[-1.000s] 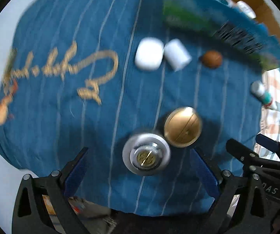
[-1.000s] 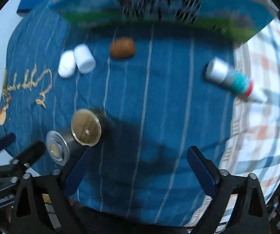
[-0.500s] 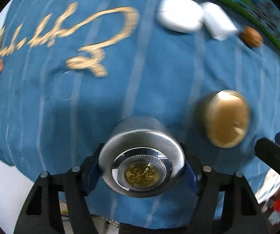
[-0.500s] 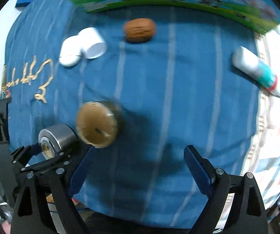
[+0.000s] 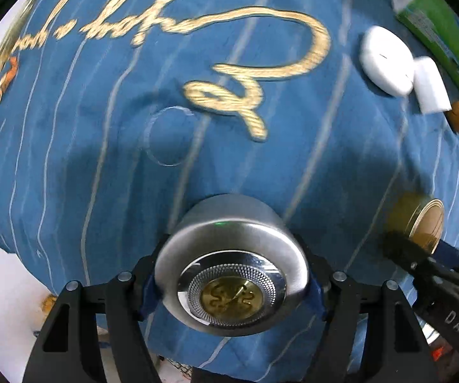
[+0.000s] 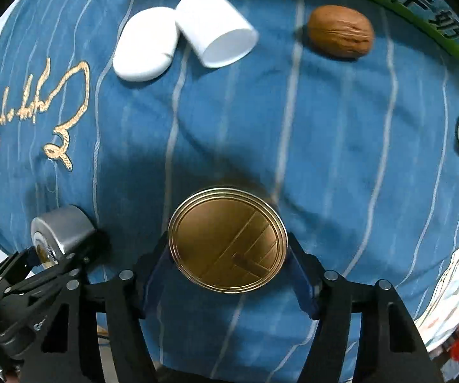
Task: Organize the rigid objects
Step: 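Grasp the silver tin with the left tool while the right tool grasps the gold tin, then carry both tins into the box beside the jars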
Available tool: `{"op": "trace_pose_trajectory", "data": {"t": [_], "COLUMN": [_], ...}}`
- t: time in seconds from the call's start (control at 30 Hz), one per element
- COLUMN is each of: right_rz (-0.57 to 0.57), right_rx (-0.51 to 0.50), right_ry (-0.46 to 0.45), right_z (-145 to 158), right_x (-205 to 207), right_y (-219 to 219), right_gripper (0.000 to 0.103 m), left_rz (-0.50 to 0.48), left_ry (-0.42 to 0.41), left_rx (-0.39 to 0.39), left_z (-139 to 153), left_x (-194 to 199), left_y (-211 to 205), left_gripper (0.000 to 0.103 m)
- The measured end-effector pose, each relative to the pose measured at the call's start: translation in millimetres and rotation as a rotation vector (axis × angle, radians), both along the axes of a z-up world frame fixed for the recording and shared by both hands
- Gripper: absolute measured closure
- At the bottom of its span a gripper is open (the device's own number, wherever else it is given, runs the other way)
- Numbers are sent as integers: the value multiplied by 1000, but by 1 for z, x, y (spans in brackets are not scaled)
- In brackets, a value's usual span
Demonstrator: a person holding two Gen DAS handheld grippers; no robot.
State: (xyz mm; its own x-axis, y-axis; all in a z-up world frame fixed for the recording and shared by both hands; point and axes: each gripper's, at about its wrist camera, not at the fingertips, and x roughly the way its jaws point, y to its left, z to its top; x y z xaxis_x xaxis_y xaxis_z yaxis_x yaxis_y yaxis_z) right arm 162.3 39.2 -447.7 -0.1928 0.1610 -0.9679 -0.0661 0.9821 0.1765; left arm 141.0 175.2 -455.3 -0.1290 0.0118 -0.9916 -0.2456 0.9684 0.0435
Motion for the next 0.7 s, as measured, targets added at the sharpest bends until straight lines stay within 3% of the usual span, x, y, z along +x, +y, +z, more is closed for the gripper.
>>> {"op": "trace_pose_trajectory", "data": {"t": [0.17, 0.43, 0.7], "right_rz": [-31, -199, -263], "right_rx": [-70, -111, -84], "right_ry": [-3, 35, 52], "right_z": [3, 9, 13], "right_x": [-12, -33, -39], "right_y": [-53, -156, -205], "right_gripper": [35, 35, 33], "left_rz": [-71, -279, -319], "left_ry": [-3, -18, -4], "left_rx": [-50, -81, -70], "left_z": [3, 5, 1], "left_x": [-5, -2, -5], "left_y": [-52, -158, -181], "left_gripper": [34, 34, 32]}}
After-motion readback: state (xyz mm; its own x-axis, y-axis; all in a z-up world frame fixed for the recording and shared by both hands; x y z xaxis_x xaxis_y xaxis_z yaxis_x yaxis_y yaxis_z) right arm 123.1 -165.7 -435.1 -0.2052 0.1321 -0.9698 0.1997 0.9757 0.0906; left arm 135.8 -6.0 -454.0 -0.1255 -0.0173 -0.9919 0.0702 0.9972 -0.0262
